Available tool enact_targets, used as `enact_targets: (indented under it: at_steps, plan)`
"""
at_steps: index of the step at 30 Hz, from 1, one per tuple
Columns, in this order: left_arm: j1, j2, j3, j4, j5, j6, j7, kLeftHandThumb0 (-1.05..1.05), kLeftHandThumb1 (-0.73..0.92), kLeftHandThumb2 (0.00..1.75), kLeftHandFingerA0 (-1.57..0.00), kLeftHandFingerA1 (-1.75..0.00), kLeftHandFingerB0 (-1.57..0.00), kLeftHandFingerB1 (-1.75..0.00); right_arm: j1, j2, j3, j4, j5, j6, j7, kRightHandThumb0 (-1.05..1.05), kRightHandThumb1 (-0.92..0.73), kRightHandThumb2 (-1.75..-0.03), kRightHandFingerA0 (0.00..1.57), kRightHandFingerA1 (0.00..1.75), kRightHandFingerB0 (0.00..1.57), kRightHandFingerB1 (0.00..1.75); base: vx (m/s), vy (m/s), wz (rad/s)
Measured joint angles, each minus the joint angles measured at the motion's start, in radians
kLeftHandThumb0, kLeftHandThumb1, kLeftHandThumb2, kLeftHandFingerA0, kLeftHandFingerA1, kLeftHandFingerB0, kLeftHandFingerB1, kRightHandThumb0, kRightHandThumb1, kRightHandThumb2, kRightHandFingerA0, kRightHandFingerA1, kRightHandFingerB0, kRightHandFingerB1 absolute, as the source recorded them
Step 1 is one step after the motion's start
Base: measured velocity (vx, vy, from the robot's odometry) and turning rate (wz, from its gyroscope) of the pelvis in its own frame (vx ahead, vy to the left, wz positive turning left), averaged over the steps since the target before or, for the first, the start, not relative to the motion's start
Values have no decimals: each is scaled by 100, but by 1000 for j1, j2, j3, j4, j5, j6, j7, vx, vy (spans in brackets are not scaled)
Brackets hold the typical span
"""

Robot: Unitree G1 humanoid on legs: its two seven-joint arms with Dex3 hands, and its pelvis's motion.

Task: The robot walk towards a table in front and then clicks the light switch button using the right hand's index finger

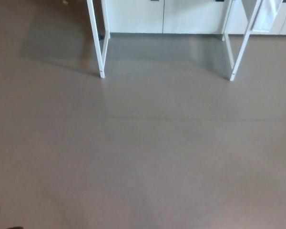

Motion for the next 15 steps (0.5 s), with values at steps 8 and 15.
enact_targets:
  at_steps: [8,15]
  plan:
    - [-1,2,-18,15,19,-32,3,-28,60,57,-70,-51,-48,-40,-16,-20,21,5,-13,-16,-1,-62,-54,-56,62,60,47,51,230,30,-11]
    - [-8,22,-25,24,36,-57,4,-29,60,57,-72,-52,-48,-41,-26,-23,44,18,-24,-31,-4,-63,-55,-57,63,59,47,50,314,192,-21]
